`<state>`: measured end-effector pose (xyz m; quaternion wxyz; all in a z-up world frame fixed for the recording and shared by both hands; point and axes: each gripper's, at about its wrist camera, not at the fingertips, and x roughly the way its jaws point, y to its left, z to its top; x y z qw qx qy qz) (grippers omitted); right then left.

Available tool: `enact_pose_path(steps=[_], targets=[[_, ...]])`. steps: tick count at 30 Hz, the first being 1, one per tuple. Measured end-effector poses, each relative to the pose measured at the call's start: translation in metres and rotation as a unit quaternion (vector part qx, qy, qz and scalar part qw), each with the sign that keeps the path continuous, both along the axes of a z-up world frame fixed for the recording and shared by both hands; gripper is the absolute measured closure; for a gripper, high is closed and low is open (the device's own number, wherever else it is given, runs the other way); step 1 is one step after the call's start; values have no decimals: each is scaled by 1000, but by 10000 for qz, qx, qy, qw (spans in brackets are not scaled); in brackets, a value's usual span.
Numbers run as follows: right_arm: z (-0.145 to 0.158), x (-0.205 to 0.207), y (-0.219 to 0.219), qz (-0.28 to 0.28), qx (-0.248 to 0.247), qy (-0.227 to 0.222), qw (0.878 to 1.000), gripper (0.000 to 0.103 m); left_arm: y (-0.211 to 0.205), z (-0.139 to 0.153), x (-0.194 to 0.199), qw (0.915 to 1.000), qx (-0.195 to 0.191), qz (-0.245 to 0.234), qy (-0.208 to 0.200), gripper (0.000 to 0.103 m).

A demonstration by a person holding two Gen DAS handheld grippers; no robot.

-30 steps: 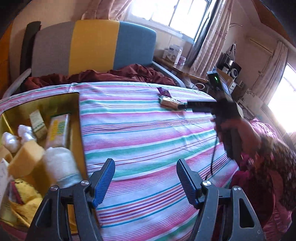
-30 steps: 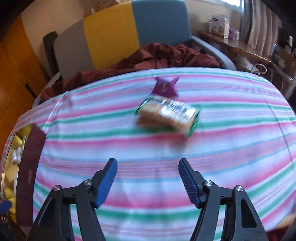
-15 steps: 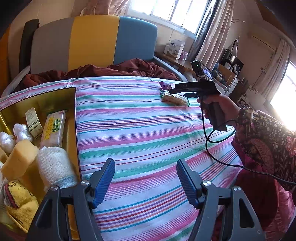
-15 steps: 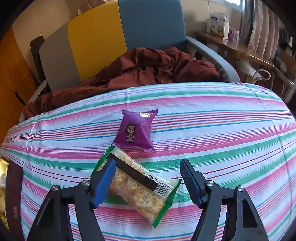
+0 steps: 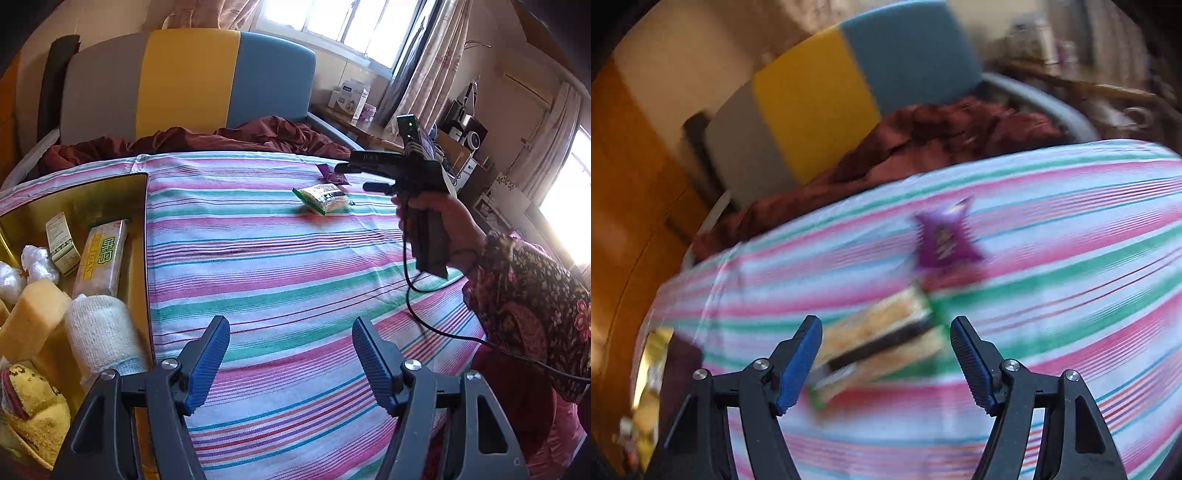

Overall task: Organize objects
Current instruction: 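Reach to the purple candy packet and grasp it with the right tool, then grasp the green-edged cracker packet with the left tool while the right tool holds the candy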

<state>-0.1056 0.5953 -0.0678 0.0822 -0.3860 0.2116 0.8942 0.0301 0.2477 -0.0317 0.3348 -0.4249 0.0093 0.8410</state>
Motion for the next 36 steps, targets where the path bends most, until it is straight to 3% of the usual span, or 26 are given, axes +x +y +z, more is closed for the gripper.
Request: enact_pose_path(steps=[5,10,13,17,20,26,33,36], targets=[[-1,-38,16,-430,372,-228,9981,30,5,-4,-6,9999,-77,27,-63,33],[-16,-74,10,-331,892,-608,9936,31,9,-6,-8,9997,-229,-19,-14,33],[-31,-84,15,-407,922,-776,9919,42,12,-9,-10,9994,-328,-34,-56,33],[-29,-76,22,-362,773,-560,9948,60,19,-12,-12,9993,-365,-37,-95,33],[-28,-61,27,-276,490,-570,9968,66,30,-8,-14,9993,-349,-112,-56,33],[-28,-4,30,-205,195,-651,9975,67,56,-4,-20,9989,-358,-309,40,33],[-27,57,31,-301,-241,-900,9952,67,102,-11,-41,9954,-679,-572,353,32],[-27,75,31,-348,-457,-872,9945,67,125,-13,-50,9902,-936,-760,703,31]])
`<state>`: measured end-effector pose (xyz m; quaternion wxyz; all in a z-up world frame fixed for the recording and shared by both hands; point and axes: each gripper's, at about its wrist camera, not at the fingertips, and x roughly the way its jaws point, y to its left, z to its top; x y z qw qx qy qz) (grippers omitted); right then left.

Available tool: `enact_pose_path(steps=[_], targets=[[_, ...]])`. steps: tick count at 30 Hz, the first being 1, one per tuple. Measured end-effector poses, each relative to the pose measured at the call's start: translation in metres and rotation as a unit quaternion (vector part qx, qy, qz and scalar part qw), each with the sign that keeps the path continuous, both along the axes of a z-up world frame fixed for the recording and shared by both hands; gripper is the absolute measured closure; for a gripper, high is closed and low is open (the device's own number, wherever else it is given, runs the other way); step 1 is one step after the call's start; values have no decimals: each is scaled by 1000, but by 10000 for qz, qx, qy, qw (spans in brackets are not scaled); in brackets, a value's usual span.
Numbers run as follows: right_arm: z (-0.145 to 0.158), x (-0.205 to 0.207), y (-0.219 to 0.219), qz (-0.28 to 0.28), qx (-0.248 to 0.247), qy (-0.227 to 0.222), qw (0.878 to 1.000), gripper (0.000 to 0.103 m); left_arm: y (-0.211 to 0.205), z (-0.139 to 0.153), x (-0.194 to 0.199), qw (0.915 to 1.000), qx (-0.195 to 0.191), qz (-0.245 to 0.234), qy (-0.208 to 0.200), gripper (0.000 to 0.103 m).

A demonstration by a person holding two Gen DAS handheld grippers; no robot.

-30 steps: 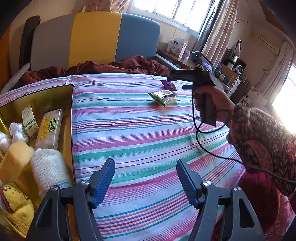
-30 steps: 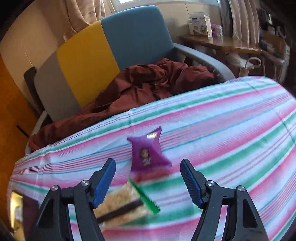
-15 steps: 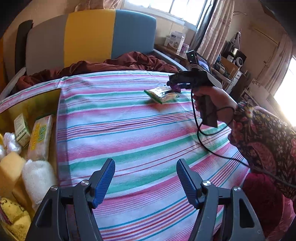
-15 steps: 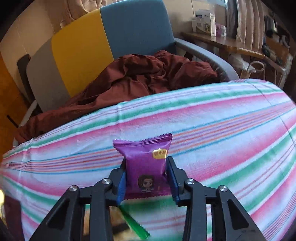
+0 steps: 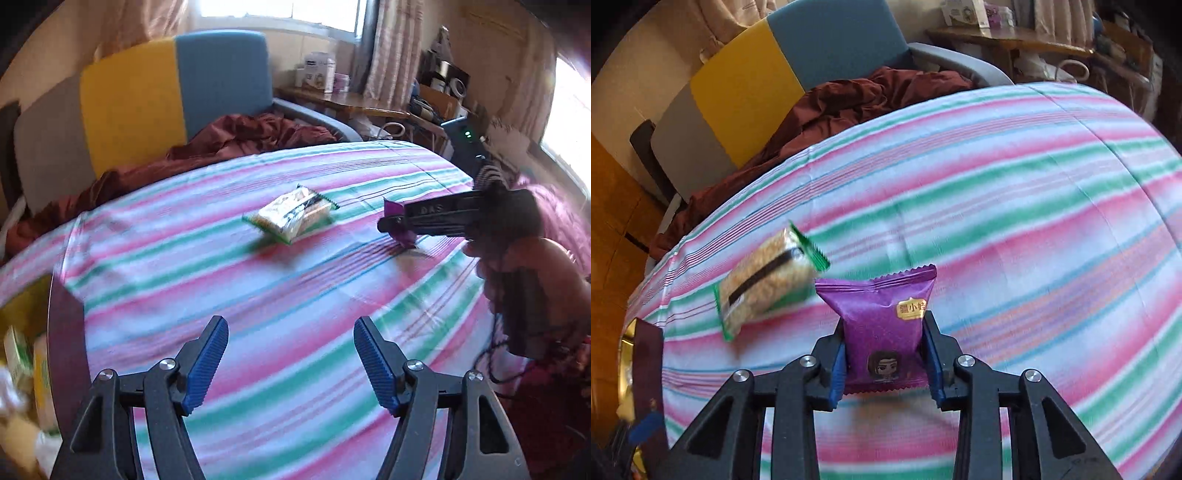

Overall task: Organize objects
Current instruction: 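Grasp the green-edged cracker packet with the left tool while the right tool holds the candy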

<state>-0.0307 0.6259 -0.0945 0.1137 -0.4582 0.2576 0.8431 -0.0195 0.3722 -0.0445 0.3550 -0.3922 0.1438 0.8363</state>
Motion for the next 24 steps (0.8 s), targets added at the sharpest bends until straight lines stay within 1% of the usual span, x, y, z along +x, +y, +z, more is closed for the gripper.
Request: enact_pose_path(steps=[2,3,5,7,8,11,12,14,16,18,20,22,23,24], targets=[[-1,6,4,-133,-217,40,9997,67,14,2,-10,9994,-155,-10,324,29],[-2,8,7,-225,-369,48,9991,67,21,4,-15,9988,-144,-67,453,27],[-4,10,13,-379,-634,95,9972,67,36,7,-31,9984,-139,-130,527,23],[-5,10,13,-358,-634,112,9973,69,54,6,-47,9982,-134,-349,477,22],[-4,10,12,-330,-590,106,9977,69,61,4,-53,9979,-193,-392,468,22],[-3,8,7,-307,-420,54,9986,69,85,-8,-69,9951,-509,-642,559,22],[-2,8,6,-324,-388,49,9987,69,92,-13,-76,9944,-611,-647,569,22],[-1,7,5,-325,-320,24,9990,68,100,-24,-86,9947,-652,-703,382,22],[0,6,3,-297,-245,-6,9993,68,105,-33,-93,9953,-707,-617,238,22],[1,5,3,-242,-149,-57,9996,68,108,-38,-98,9963,-557,-657,59,22],[1,5,2,-220,-109,-94,9997,68,113,-42,-99,9962,-544,-678,5,22],[1,4,2,-208,-97,-109,9997,68,117,-44,-99,9959,-533,-735,64,22],[1,4,3,-221,-116,-109,9996,68,117,-44,-98,9959,-525,-726,105,25],[1,4,4,-229,-135,-109,9996,68,118,-45,-99,9963,-504,-687,92,34]])
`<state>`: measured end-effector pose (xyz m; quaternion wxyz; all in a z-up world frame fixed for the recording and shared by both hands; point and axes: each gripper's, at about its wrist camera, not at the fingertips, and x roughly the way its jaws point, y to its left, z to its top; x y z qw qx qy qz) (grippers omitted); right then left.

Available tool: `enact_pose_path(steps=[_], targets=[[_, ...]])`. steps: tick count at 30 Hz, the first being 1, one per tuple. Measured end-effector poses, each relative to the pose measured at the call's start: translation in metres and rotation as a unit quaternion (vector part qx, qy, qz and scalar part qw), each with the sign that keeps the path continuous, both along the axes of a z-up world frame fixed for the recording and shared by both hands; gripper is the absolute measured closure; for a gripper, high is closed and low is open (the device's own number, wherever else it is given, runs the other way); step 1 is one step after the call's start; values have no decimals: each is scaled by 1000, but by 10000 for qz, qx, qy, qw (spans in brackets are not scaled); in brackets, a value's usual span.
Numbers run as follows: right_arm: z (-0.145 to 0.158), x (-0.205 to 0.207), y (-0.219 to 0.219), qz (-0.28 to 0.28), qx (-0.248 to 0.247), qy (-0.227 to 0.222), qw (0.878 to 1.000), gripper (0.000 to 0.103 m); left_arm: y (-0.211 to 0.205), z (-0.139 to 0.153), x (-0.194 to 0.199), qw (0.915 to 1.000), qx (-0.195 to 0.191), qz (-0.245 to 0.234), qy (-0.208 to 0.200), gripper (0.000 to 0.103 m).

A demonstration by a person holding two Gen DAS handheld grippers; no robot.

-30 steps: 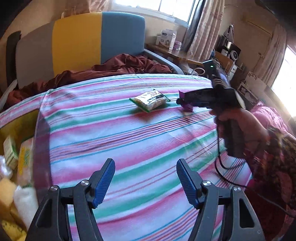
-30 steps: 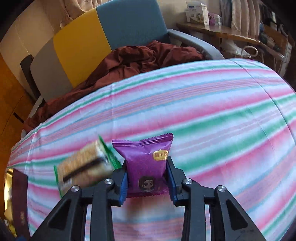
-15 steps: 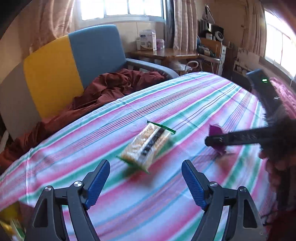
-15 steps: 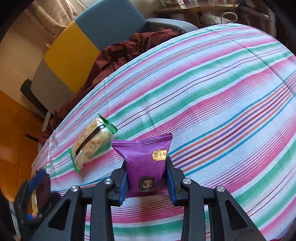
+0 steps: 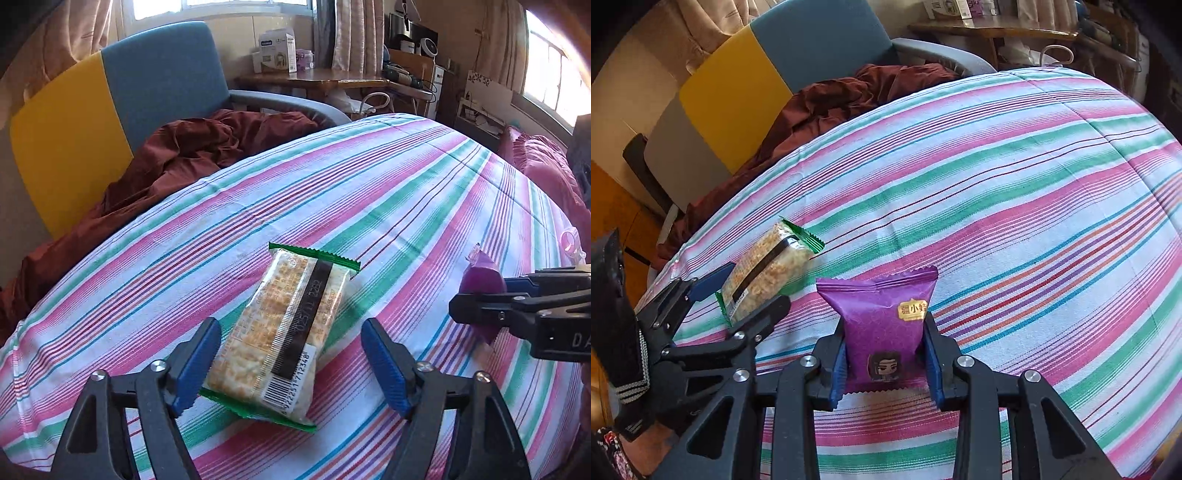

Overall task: Organize objects
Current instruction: 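Grasp the green-edged cracker packet with the left tool while the right tool holds the candy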

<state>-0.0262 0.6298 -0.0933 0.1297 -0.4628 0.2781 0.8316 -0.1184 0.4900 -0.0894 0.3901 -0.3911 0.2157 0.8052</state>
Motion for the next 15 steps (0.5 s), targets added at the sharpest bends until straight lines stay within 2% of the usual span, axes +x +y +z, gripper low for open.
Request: enact_pose_path(steps=[1,2,4,9,15], targets=[[0,1,1,-6,-16,1,10000,68,-1,-1,-1,10000,43,56,-57,40],[1,3,2,-14,-36,6,10000,68,-2,-2,-4,9998,68,137,-143,52],[0,3,2,-16,-45,2,10000,68,-5,-1,-10,9989,213,296,-308,56],[0,1,-2,36,99,-31,9999,68,-15,0,-13,9969,486,442,-439,60],[0,-1,-6,105,262,-65,9996,68,-24,3,1,9971,422,638,-46,60]])
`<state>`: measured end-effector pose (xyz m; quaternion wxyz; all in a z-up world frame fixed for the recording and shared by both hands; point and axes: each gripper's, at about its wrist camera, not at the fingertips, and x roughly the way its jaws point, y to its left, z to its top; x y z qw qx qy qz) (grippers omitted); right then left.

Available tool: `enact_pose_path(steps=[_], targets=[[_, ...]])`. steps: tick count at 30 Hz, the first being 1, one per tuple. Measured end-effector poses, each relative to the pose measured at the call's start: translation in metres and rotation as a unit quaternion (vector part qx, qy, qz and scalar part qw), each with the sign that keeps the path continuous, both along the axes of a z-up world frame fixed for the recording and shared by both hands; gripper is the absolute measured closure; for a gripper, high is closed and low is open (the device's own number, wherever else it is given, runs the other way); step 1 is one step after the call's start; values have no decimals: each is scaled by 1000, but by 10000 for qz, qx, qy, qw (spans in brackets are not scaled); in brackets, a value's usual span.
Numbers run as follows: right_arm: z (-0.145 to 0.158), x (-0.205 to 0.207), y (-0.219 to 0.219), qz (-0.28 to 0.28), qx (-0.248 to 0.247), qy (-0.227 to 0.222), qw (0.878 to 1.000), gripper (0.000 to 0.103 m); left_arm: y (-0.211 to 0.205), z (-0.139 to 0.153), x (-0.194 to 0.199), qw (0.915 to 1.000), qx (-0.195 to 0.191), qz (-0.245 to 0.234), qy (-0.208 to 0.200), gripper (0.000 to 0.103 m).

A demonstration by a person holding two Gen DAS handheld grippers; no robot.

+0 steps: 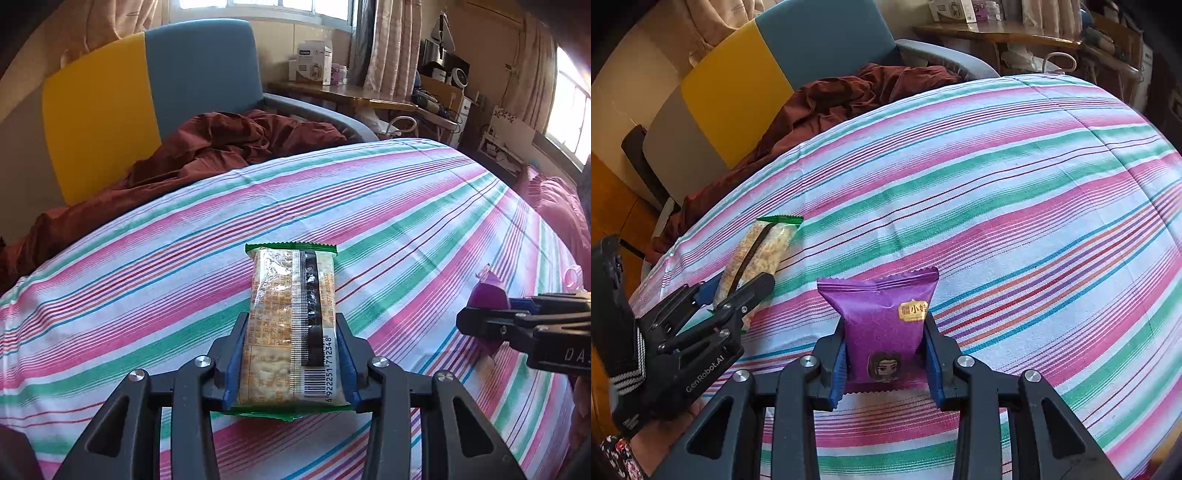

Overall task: Organize objects
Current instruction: 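Grasp the green-edged cracker packet with the left tool while the right tool holds the candy, then carry the cracker packet into the tray and open the left tool while the right tool holds the candy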

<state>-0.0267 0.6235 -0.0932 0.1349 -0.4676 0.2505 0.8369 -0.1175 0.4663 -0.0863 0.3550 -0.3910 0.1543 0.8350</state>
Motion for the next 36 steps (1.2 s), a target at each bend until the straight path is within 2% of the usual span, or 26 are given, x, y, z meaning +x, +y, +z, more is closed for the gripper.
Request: enact_pose_path(steps=[4,7,11,19,26,36], targets=[[0,-1,-2,52,101,-21,9999,68,-15,11,15,9991,193,127,367,60],[5,-4,-9,144,469,-82,9988,68,-30,18,29,9975,340,253,567,60],[15,-3,-16,271,926,16,9953,68,-44,23,46,9966,408,280,661,60],[16,0,-25,352,1164,-53,9926,68,-68,30,88,9947,407,238,915,60],[24,-10,-54,761,1723,131,9820,68,-96,38,126,9926,592,200,1042,60],[17,-16,-87,1306,2468,64,9602,68,-152,54,172,9893,985,195,1056,61]])
